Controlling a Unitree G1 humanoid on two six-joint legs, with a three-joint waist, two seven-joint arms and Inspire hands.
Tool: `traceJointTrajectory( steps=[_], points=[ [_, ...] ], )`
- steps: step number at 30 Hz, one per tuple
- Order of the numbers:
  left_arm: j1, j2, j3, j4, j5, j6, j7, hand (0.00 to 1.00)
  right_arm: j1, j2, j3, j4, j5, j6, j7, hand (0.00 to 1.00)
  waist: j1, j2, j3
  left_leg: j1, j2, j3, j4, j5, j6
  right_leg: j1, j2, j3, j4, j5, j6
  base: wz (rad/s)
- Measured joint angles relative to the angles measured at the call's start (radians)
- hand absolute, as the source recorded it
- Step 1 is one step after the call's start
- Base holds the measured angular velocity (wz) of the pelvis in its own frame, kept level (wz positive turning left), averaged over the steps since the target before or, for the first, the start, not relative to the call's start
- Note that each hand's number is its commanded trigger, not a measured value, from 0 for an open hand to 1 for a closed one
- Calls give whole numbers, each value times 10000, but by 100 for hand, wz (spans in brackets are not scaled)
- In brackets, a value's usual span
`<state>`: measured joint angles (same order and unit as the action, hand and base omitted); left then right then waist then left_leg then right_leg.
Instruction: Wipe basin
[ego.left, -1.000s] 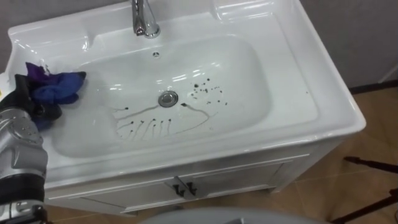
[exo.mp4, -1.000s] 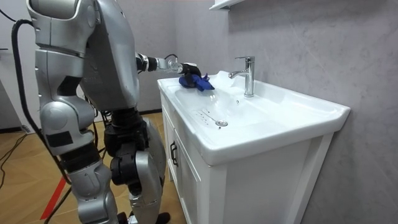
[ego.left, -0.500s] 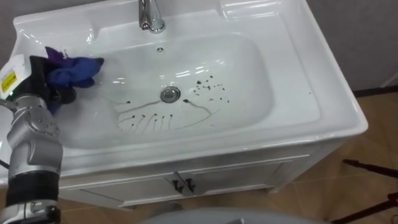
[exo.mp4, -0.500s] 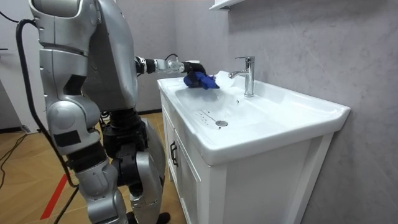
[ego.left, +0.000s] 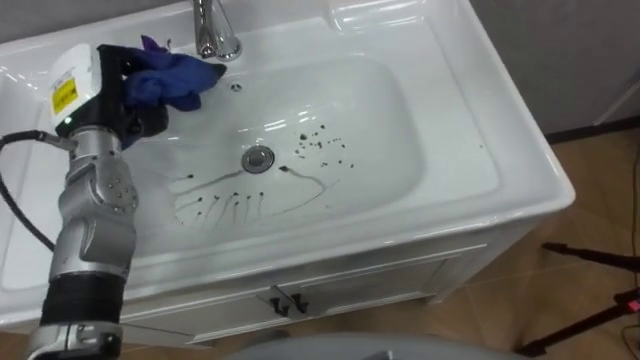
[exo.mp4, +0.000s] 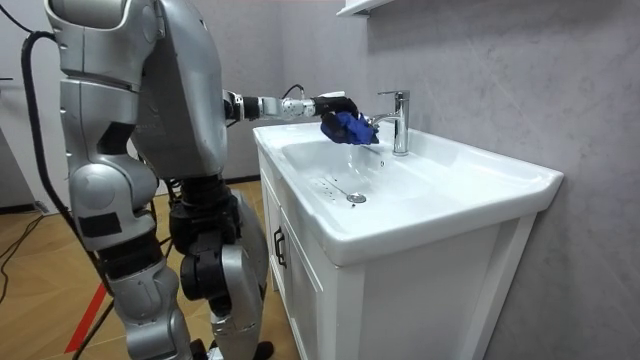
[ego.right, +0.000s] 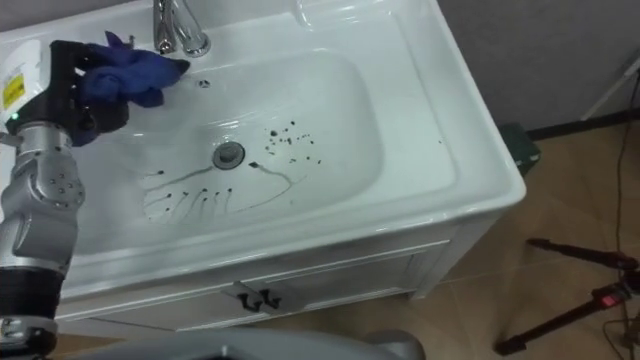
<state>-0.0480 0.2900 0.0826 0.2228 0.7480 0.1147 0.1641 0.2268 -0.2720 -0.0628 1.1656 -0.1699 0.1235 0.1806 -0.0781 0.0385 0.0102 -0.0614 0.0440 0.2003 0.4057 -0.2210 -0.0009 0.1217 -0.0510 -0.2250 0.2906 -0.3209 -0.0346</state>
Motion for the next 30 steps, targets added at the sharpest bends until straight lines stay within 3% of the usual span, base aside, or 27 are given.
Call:
traceJointTrajectory(
  steps=[7, 12, 18, 30],
  points=[
    [250, -52, -337, 1343, 342, 33, -408, 100, -74, 138, 15, 7, -326, 0, 116, 0, -35, -5, -26, 49, 89, 172, 12, -1, -1, 3, 49, 84, 21, 19, -33, -4],
    [586, -48, -334, 1513, 1061, 124, -596, 100, -90, 139, -11, -54, -349, 23, 124, 0, 16, -7, -25, 59, 135, 187, -2, -9, -15, -11, 105, 145, 17, 35, -61, -1],
    [585, -53, -333, 2887, 1297, 642, -1199, 100, -211, 151, -20, 15, -407, 330, 195, 0, -47, 36, -53, 103, 136, 193, -67, -8, -19, -14, 102, 108, 35, 34, -64, -1],
    [141, -46, -125, 3959, 2078, 704, -1681, 100, -333, 107, -99, -120, -766, 831, 136, 0, 3, 60, -94, 485, 165, 504, -335, 49, -114, -96, 78, 489, 340, -49, -152, -12]
  ],
)
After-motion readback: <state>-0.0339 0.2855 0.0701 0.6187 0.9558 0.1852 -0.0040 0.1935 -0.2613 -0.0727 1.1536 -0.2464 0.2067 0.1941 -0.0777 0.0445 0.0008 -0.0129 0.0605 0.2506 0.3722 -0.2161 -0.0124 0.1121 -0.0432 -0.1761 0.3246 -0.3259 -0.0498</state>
